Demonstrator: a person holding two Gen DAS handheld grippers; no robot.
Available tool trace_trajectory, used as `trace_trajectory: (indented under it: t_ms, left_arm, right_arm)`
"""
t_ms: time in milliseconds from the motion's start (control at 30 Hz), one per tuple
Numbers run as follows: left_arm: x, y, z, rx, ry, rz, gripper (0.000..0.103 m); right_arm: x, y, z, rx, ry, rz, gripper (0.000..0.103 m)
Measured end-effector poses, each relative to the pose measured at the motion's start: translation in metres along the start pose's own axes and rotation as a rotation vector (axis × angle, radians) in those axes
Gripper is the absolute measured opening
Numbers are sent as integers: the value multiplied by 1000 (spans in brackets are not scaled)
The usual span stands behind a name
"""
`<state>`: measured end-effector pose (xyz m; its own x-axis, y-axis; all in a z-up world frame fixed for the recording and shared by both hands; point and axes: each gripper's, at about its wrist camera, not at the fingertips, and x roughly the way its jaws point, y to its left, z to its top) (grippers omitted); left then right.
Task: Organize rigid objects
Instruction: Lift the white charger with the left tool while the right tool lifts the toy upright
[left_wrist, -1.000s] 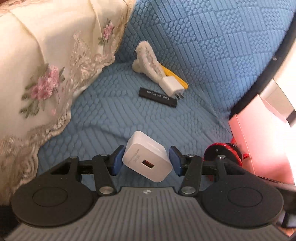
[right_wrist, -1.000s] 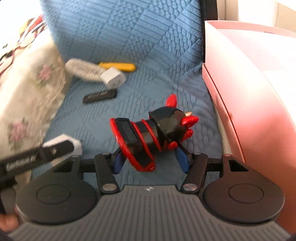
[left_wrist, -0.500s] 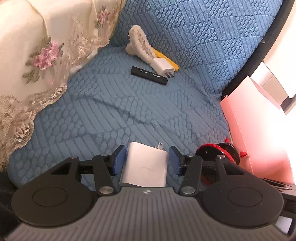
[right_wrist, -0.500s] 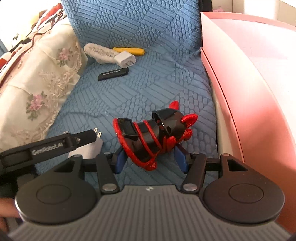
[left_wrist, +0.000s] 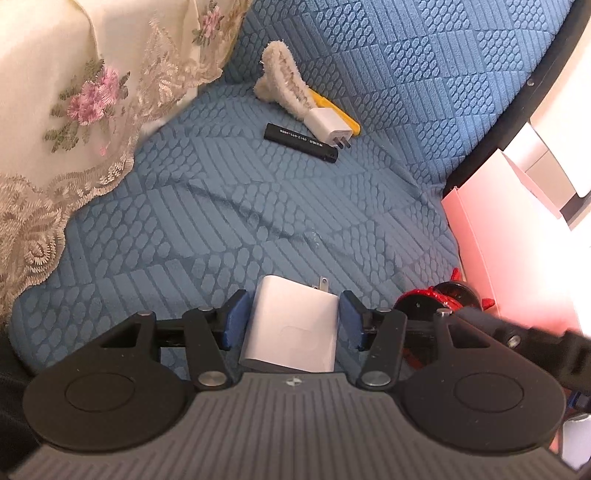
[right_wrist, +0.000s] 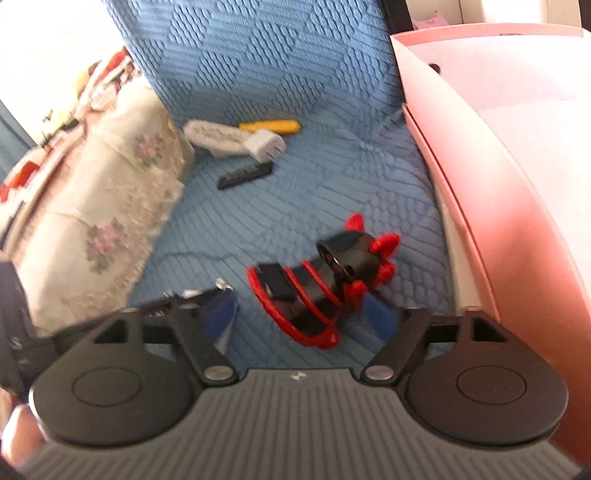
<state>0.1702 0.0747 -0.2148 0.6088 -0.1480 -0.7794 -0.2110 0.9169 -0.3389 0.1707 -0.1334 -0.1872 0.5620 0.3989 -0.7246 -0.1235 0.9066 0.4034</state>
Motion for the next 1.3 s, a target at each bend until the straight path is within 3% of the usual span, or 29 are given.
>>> trace_trajectory:
  t_ms: [233, 400, 700, 800, 867, 933, 1067, 1300]
  left_arm:
    - [-2, 5, 1, -31, -13, -13, 65]
    - [-2, 6, 2, -33, -22, -12, 65]
    - [-3, 4, 0, -10, -23, 2, 65]
    - [-4, 3, -2, 1, -21, 7, 65]
    - [-5, 2, -3, 3, -20, 7, 65]
    - [-6, 2, -3, 9, -24, 7, 65]
    - [-8, 5, -2, -6, -25, 0, 65]
    - [-10, 5, -2, 3, -20, 0, 65]
  right_arm:
    - [6, -5, 7, 108, -83, -2, 92]
    - [21, -12, 14, 173, -113, -18, 89]
    - [35, -35, 23, 280, -78, -49, 88]
    - [40, -42, 22, 337, -55, -26, 78]
    - [43, -45, 21, 369, -35, -3, 65]
    - [44, -47, 22, 383, -27, 26, 62]
    - [36, -38, 26, 305, -41, -9, 60]
    - [12, -9, 33, 56, -126, -77, 58]
